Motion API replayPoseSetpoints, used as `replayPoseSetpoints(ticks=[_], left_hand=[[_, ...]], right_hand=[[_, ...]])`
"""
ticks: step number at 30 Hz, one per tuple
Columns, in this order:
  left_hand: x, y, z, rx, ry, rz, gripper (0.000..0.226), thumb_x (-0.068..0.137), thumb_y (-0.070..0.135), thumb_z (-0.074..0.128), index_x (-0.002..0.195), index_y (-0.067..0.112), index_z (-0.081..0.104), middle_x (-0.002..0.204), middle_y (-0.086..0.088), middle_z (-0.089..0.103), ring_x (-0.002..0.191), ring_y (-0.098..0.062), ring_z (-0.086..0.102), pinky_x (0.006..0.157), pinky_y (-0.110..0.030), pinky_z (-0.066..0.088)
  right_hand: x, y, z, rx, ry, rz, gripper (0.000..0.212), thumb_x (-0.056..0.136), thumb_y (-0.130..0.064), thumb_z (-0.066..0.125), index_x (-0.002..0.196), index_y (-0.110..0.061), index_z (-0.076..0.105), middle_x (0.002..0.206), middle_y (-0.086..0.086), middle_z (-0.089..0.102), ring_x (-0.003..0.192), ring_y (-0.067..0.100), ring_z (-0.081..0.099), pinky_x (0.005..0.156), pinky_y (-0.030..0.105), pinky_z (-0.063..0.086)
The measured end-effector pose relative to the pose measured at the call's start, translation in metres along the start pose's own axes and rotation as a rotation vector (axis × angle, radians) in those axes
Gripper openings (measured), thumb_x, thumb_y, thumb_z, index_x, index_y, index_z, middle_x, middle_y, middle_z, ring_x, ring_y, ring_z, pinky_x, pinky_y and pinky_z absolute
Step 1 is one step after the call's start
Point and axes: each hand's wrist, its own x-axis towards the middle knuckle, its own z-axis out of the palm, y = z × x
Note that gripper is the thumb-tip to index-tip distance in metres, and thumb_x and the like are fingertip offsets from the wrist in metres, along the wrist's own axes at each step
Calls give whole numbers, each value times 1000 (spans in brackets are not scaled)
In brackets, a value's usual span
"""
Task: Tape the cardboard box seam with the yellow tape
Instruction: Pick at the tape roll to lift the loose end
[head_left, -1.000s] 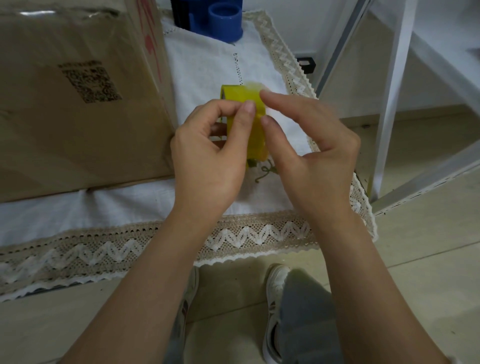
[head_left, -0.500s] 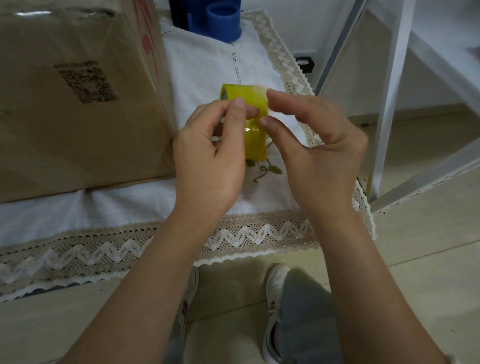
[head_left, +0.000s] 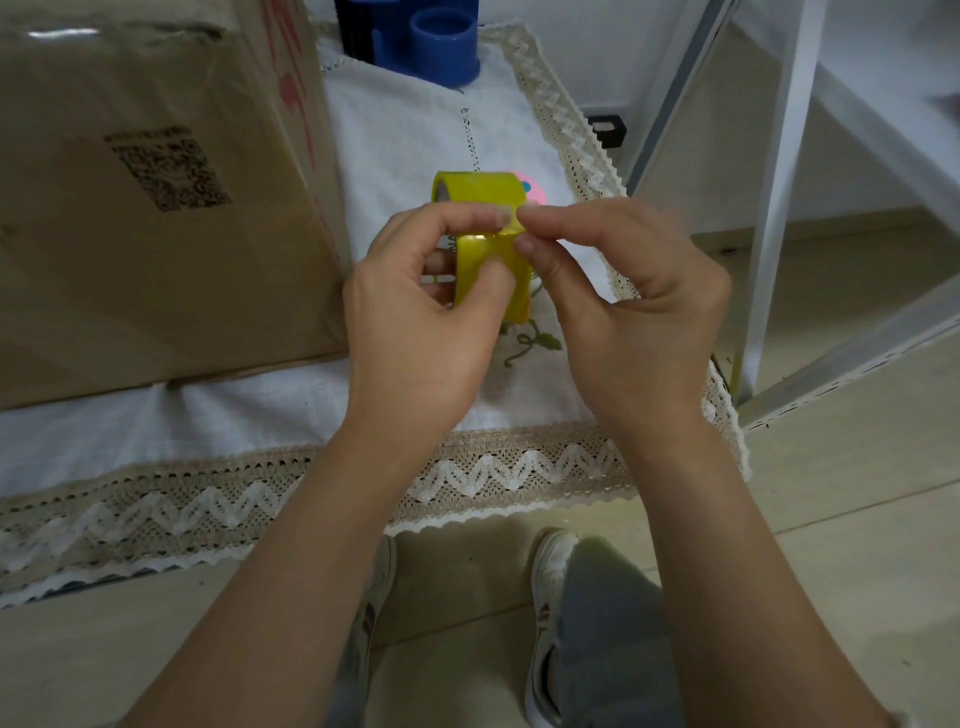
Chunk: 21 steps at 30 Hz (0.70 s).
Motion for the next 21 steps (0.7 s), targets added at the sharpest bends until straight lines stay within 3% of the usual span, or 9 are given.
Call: replayPoseSetpoints(ticks=[3, 6, 13, 16, 18, 21], left_hand=[[0, 1, -1, -42, -15, -9, 35, 85, 7, 65, 112, 28, 65, 91, 4, 72, 74, -7, 68, 64, -21, 54], [0, 2, -2, -56, -36, 3, 46, 86, 3, 67, 127, 23, 57, 105, 5, 71, 86, -11, 71, 69, -21, 56], [2, 2, -2, -81, -62, 30, 43, 89, -1, 66, 124, 23, 57, 100, 11, 69, 81, -4, 68, 67, -18, 53], [3, 0, -3, -87, -63, 31, 42, 89, -1, 67, 123, 22, 57, 100, 11, 69, 82, -4, 69, 67, -18, 54], [3, 0, -3, -94, -62, 29, 42, 89, -1, 67, 123, 21, 57, 100, 11, 69, 81, -3, 69, 66, -16, 54], [3, 0, -3, -109, -75, 29, 42, 88, -3, 67, 122, 21, 57, 99, 13, 68, 80, -1, 68, 66, -16, 54]], right_hand=[[0, -1, 0, -22, 2, -4, 7, 88, -8, 78, 94, -9, 78, 90, 4, 75, 87, 22, 70, 81, 34, 54], [0, -2, -1, -39, 2, -6, 4, 88, -9, 78, 93, -8, 78, 89, 3, 75, 87, 21, 69, 82, 31, 53], [0, -3, 0, -99, 19, -49, 2, 88, -8, 77, 91, -8, 77, 93, 3, 72, 91, 20, 65, 86, 24, 48], [2, -3, 0, -76, 26, -47, 4, 87, -7, 79, 91, -8, 78, 101, 7, 61, 99, 16, 60, 86, 22, 49], [3, -3, 0, -78, 32, -50, 4, 87, -7, 79, 91, -8, 78, 102, 5, 58, 100, 18, 61, 85, 24, 50], [2, -3, 0, -90, 19, -67, 3, 89, -7, 77, 92, -7, 78, 100, 6, 68, 97, 22, 65, 86, 31, 53]])
